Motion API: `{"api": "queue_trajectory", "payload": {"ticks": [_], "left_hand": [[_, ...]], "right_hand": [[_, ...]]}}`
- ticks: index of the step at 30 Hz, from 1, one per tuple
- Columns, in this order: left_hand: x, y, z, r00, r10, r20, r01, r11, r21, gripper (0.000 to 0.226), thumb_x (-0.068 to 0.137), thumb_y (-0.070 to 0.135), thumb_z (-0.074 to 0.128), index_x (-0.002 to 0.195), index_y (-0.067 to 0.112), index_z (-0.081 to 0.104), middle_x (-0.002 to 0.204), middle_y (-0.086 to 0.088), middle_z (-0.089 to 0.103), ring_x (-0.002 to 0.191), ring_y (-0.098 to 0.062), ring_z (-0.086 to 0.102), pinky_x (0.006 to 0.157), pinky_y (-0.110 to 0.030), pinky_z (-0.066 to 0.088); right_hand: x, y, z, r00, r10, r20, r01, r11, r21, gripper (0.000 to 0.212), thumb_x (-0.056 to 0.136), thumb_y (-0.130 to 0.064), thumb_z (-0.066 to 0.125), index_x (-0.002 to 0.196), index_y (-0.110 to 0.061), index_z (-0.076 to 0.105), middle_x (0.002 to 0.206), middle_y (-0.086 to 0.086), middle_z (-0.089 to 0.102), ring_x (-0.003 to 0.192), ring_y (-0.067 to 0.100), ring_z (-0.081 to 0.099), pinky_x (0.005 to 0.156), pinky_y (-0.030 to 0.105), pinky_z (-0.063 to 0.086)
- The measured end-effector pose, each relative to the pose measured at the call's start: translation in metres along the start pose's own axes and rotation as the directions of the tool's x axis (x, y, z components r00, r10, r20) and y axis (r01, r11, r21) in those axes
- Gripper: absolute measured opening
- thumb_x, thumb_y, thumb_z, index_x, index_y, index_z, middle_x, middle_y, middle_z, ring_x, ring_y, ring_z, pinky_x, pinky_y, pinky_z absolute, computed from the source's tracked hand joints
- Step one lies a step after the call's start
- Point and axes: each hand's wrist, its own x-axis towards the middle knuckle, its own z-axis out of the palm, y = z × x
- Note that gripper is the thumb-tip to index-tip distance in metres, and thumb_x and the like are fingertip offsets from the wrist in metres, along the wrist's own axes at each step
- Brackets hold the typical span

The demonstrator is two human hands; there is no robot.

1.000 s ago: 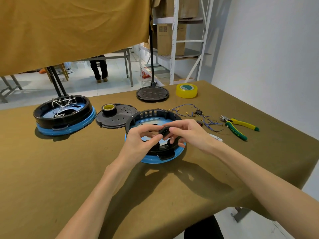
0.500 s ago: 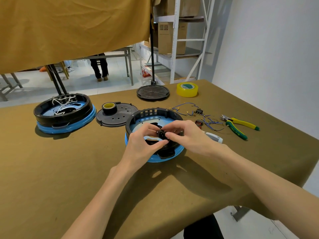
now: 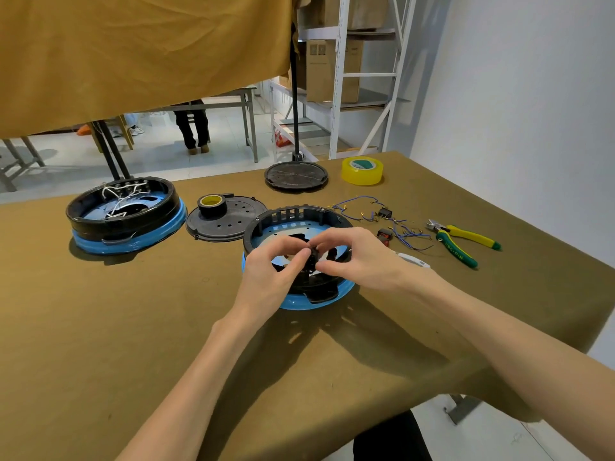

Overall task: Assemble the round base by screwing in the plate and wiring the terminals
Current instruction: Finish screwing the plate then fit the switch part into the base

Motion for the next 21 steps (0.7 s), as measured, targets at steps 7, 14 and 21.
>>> {"api": "queue_trajectory", "payload": {"ticks": [7,14,21], "left_hand": [[-0.001,0.004,-0.003,0.983,0.083,0.164,-0.107,0.984,0.144,0.035,0.092,0.004,0.072,0.124,0.021,0.075,0.116,0.011,0.07,0.116,-0.004,0.061,0.105,-0.034,0.052],[-0.001,0.006,0.001,0.973,0.091,0.212,-0.131,0.974,0.186,0.037,0.098,0.005,0.064,0.132,0.021,0.07,0.12,0.008,0.065,0.117,0.001,0.056,0.099,-0.014,0.047],[0.001,0.008,0.007,0.98,0.108,0.166,-0.142,0.968,0.209,0.037,0.099,0.006,0.064,0.133,0.019,0.068,0.122,0.007,0.068,0.113,-0.001,0.059,0.1,-0.016,0.049]], "right_hand": [[-0.012,0.019,0.009,0.995,0.055,-0.081,-0.048,0.995,0.09,0.023,0.088,-0.013,0.077,0.11,-0.019,0.071,0.102,-0.012,0.074,0.102,0.001,0.068,0.088,0.013,0.051],[-0.01,0.024,0.005,0.994,0.069,-0.085,-0.064,0.996,0.057,0.014,0.092,-0.022,0.074,0.105,-0.027,0.077,0.096,-0.016,0.074,0.097,0.003,0.067,0.083,0.015,0.053],[-0.009,0.026,0.0,0.99,0.079,-0.116,-0.069,0.993,0.093,0.019,0.095,-0.014,0.07,0.099,-0.029,0.08,0.085,-0.027,0.074,0.088,-0.001,0.068,0.076,0.009,0.048]]}}
